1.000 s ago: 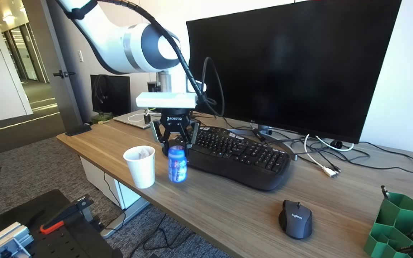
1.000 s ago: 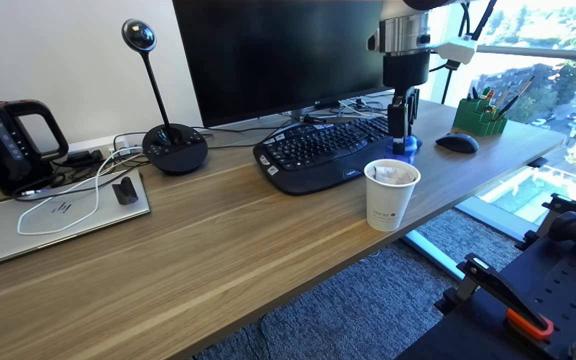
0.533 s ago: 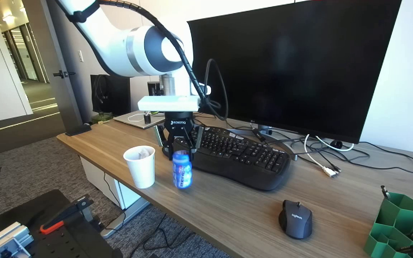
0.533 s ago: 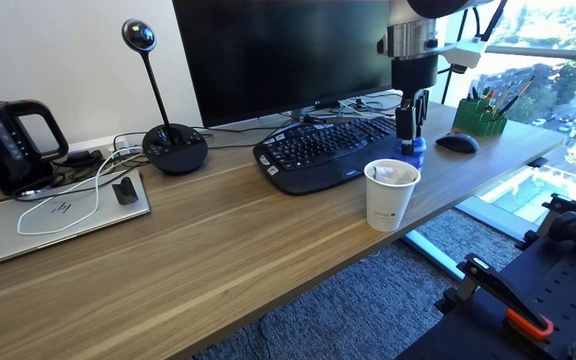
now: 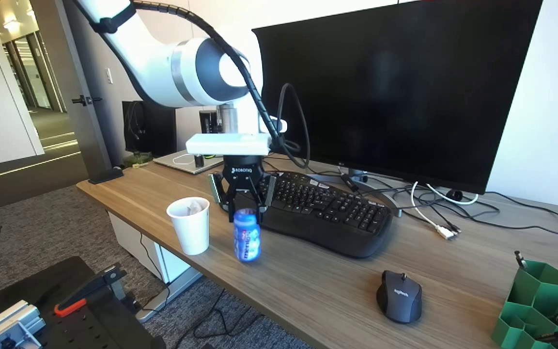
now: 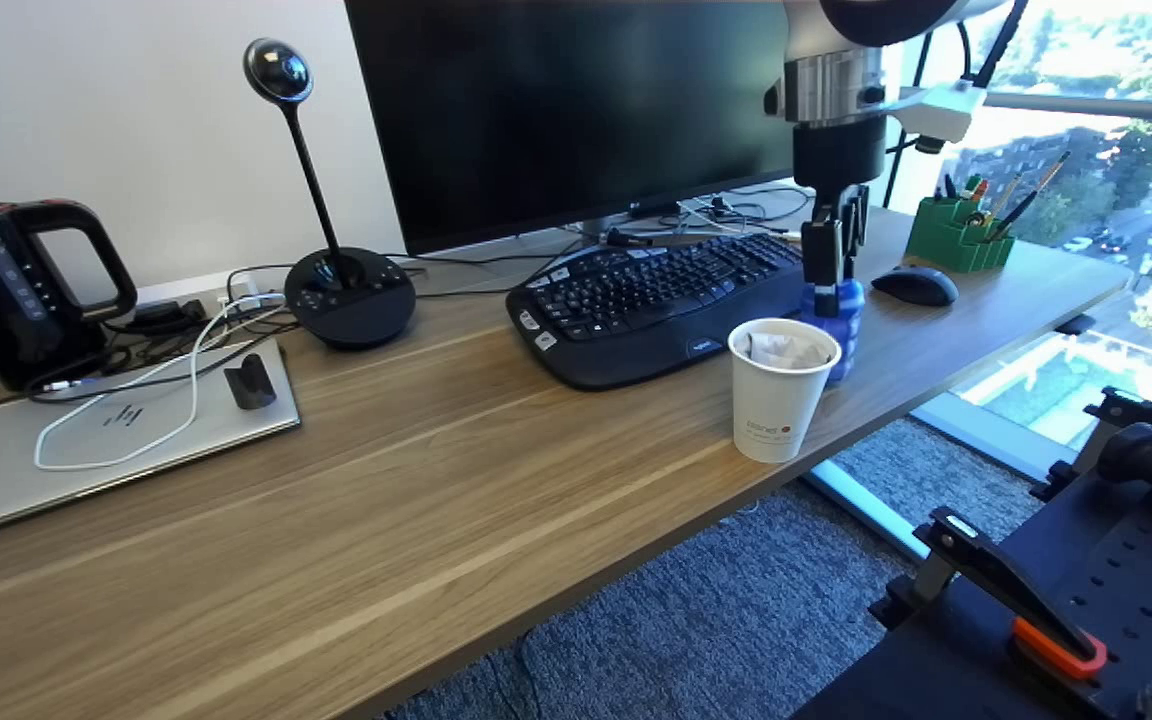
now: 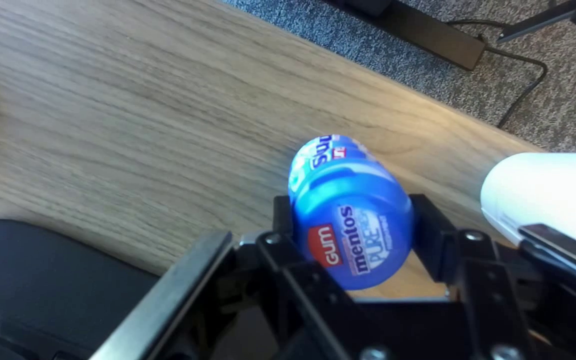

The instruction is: Move the bottle to the left

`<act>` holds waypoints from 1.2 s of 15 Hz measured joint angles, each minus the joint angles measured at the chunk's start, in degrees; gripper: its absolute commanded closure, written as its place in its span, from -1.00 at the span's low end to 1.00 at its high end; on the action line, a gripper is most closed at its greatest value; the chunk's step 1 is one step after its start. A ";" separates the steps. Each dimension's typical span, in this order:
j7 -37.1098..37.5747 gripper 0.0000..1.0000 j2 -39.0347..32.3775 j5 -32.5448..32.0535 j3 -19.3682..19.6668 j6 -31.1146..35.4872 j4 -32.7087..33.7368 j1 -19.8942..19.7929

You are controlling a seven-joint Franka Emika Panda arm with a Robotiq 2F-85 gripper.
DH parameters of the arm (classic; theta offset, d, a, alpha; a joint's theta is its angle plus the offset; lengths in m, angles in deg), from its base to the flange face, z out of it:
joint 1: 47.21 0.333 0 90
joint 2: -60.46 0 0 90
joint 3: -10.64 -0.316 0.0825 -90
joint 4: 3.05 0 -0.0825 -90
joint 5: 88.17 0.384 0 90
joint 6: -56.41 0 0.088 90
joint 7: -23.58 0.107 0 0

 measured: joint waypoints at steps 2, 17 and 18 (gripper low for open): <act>0.07 0.33 0.00 0.00 0.03 0.00 -0.17 0.00; 0.22 -1.00 -0.13 -0.62 0.37 -0.01 -1.10 0.00; 0.22 -1.00 -0.13 -0.62 0.37 -0.02 -1.10 0.00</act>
